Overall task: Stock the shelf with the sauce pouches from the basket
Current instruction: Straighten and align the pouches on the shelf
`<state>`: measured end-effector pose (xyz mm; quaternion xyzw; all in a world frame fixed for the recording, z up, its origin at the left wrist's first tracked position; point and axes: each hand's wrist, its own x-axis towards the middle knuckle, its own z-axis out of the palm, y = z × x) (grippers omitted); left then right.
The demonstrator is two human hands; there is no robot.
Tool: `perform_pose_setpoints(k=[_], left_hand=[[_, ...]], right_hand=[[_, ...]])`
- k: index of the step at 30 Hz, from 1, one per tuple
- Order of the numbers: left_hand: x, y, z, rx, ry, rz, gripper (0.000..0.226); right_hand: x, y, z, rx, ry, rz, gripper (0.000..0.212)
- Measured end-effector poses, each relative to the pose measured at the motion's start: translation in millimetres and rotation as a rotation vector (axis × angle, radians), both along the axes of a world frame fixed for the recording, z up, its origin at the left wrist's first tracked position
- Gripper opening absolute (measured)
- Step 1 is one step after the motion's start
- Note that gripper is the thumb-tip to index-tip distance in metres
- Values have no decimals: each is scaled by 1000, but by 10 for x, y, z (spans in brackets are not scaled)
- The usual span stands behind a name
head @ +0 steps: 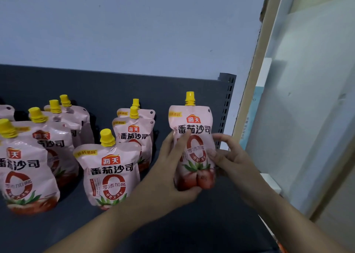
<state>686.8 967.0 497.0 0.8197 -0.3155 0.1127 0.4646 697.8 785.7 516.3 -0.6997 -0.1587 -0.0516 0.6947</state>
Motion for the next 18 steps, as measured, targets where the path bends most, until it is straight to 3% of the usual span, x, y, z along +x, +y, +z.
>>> perform_pose_setpoints(k=[4,7,11,15,18], left_hand=[[41,37,118,-5,61,-45,111],[6,47,171,-52,29,-17,108],[-11,48,192,-156,101,-41,107],[-15,74,217,-153,166,-100,108],[-27,72,229,-80,210,-111,112]], right_hand=[[-45,89,20,0,-92,-36,38],[-96,74,25,17,-91,96,53],[-115,-8,59,-216,-105,322,86],[-110,-75,64,-308,-141,315,83],[-129,-11,3,-348,-236,150,75]])
